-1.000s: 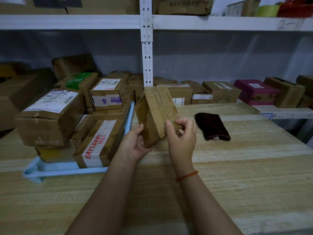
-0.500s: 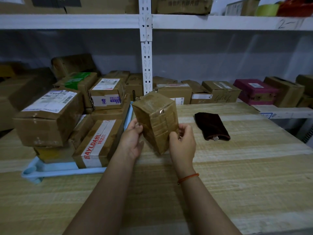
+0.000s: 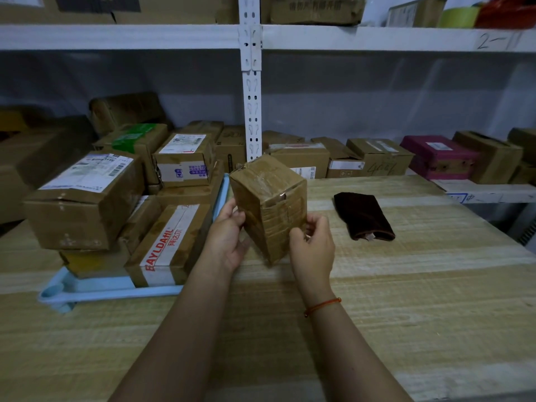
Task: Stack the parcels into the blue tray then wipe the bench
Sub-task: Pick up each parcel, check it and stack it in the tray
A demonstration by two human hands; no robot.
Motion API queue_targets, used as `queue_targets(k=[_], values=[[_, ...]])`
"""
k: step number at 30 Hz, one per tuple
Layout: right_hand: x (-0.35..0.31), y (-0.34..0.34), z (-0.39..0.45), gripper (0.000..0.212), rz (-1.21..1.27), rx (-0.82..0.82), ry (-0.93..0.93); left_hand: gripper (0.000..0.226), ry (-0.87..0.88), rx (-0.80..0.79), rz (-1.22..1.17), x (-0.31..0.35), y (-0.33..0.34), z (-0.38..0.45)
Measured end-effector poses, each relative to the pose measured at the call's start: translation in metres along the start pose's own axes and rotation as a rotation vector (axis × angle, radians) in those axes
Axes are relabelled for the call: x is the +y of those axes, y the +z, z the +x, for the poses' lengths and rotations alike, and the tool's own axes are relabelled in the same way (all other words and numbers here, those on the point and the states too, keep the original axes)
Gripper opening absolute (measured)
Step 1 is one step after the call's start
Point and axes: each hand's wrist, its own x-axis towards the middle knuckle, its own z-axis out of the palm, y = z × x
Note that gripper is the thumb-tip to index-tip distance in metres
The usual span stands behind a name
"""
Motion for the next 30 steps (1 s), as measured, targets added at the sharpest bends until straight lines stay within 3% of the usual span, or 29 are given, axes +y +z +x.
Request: queue_targets(k=[6,11,17,30], values=[[-0.009,-0.001,-0.002,0.014,0.108,-0.06,0.056,0.043,-0.023,0.038,0.039,-0.001,0.004,-0.007],[-0.015,0.0,-0.002,0.035,0.145,-0.093,0.072,0.044,-0.049,0.07,0.046,-0.003,0.005,-0.006],[-0.02,-0.002,0.0,0.044,0.14,-0.135,0.137,0.041,-0.081,0.074,0.15,-0.003,0.007,-0.008],[-0.018,0.0,0.0,0.037,0.034,-0.2,0.059,0.031,-0.108,0.095,0.211,0.001,0.014,-0.014]])
